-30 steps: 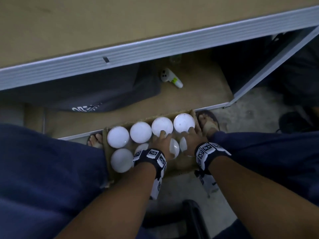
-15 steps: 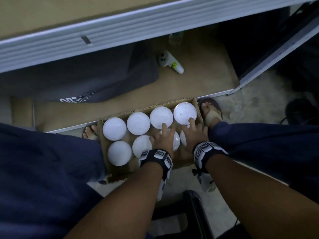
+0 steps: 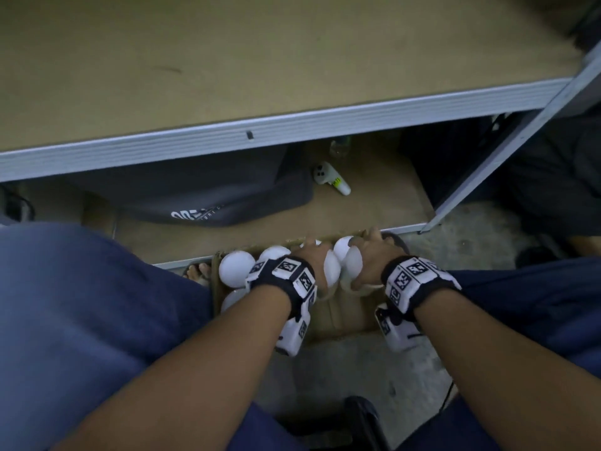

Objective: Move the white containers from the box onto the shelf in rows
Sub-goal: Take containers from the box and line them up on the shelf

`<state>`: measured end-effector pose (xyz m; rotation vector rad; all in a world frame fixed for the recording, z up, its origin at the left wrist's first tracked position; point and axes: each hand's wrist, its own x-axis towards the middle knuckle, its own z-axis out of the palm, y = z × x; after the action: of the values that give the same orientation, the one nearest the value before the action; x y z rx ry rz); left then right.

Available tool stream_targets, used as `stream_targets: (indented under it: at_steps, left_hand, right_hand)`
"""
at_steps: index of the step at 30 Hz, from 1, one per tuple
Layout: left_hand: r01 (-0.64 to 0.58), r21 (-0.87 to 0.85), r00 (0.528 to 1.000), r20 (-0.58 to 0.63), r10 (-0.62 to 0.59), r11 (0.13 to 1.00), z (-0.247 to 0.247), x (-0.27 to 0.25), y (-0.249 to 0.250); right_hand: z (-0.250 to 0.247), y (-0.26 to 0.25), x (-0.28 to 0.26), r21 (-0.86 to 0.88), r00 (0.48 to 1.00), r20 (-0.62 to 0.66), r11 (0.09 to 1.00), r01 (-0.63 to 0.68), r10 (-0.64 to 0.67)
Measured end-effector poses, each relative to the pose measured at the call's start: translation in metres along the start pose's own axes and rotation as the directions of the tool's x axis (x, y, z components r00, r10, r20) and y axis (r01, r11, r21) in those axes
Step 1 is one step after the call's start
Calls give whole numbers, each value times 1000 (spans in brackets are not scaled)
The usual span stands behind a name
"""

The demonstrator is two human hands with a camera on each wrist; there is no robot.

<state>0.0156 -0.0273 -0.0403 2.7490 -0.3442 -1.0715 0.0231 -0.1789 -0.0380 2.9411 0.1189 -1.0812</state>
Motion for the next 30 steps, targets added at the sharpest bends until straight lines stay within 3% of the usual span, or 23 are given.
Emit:
stream_targets:
  at_steps: [3,6,12,18,25,28,30]
  left_hand:
    - [-35,-10,998,-60,34,999,-41,-24,-2]
    - [-37,13,992,-119,38,999,-79,-51,-2]
    - [-114,-34,952,-289,99,993,-152,-111,0]
    - [-244,-130,800,-587,124,961,-201,-165,-16]
    - [-281,-239,657,-754,5,930,-244,-189,-44]
    - [-242,-227,605,-795,-36,943,-258,-181,-57]
    - [-204,-225,597,-800,-61,953,-262,-172,-66]
  right_hand:
    - [-38,-7,-24,60,998,-30,997,58,-56]
    - [-75,-11,-59,140,985,-160,987,82,-60]
    - [-148,-17,-122,153,903,-403,963,223,-145]
    - [-213,-24,-162,182,765,-609,901,395,-212]
    - [-268,-55,-152,150,560,-794,815,559,-238]
    - [-278,-70,-127,149,528,-817,800,582,-232]
    - [-278,-78,-108,160,536,-814,799,580,-226]
